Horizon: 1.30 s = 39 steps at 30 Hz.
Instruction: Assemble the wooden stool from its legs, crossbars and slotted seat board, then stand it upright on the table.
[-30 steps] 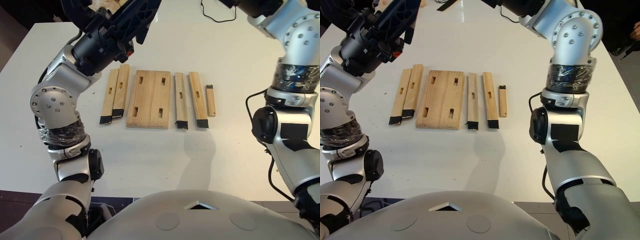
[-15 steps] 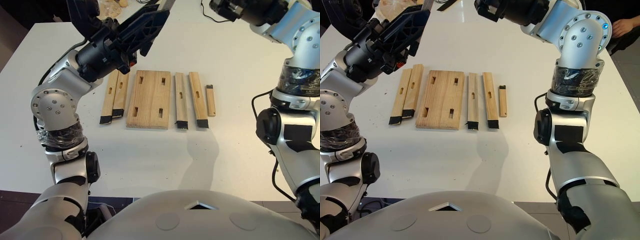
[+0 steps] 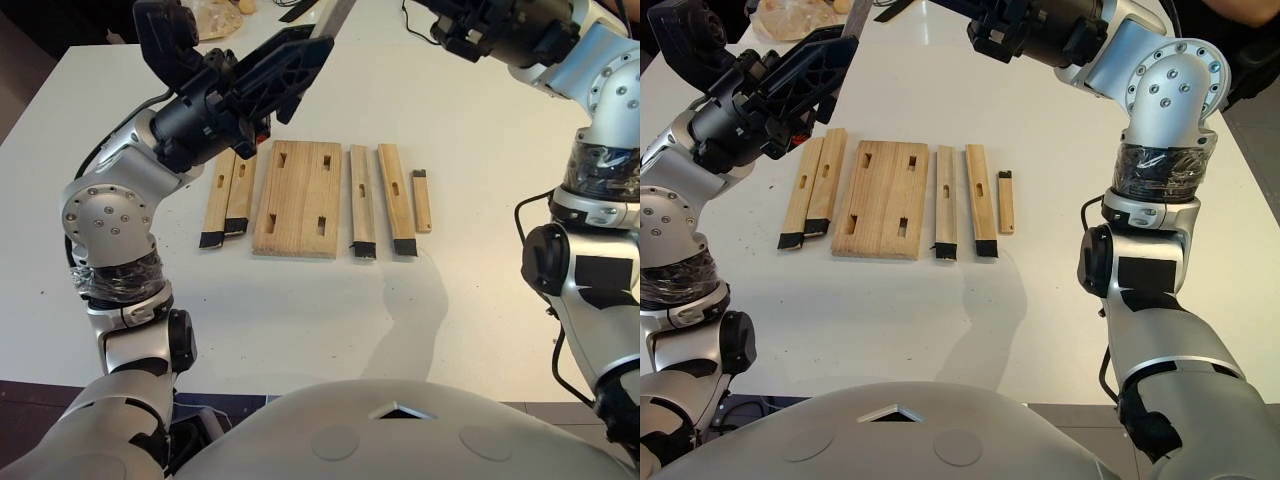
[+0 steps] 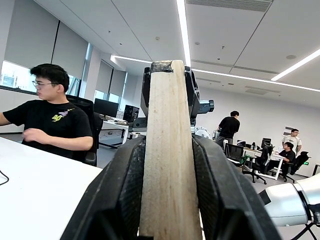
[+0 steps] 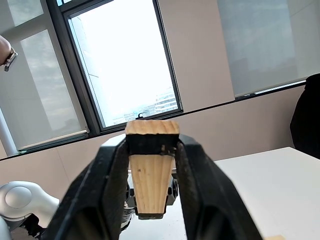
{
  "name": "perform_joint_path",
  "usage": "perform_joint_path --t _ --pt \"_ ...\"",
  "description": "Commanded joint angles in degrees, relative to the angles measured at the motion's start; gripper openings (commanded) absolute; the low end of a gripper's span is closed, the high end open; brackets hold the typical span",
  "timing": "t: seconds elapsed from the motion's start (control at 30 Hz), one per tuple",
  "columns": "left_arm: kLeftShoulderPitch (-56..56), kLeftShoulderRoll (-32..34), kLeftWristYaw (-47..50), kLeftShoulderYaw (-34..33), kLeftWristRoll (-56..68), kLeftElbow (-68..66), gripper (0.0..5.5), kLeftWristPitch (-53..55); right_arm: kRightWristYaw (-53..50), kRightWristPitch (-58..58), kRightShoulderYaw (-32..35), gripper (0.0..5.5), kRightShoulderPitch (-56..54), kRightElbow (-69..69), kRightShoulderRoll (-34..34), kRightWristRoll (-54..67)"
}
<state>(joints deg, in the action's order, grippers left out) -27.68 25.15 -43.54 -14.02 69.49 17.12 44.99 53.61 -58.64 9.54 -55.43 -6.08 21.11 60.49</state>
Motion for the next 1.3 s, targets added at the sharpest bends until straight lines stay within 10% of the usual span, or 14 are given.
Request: perform_joint_path --t 0.03,0.23,0.47,0.9,1.1,1.3 --pt "0.2 1.3 -0.5 0.4 -1.1 -0.4 1.31 0.0 0.0 -0.2 1.0 1.29 0.9 1.4 1.2 0.3" --pt "-0.7 1.3 0.5 1.7 -6.3 -1.7 1.31 -2.7 -1.3 0.3 1.6 1.29 2.0 2.4 0.8 0.4" --pt "0.3 2.1 -1.4 4.8 -11.0 -3.5 2.53 -3.5 -3.7 2.2 1.9 1.29 3.5 3.3 0.1 -1.0" --pt "17.4 9.8 -4.3 13.3 -40.1 -15.9 2.56 -19.0 7.1 34.0 -12.8 1.29 11.0 -7.4 11.0 -33.4" --pt "15.6 -7.0 14.0 1.7 -30.7 -9.8 2.56 -20.7 19.3 51.5 -19.1 1.29 10.5 -24.3 16.4 -46.2" --pt "13.5 -26.0 31.0 3.8 -28.9 -4.9 2.56 -24.8 27.2 58.1 -18.7 1.29 8.5 -32.4 14.8 -47.5"
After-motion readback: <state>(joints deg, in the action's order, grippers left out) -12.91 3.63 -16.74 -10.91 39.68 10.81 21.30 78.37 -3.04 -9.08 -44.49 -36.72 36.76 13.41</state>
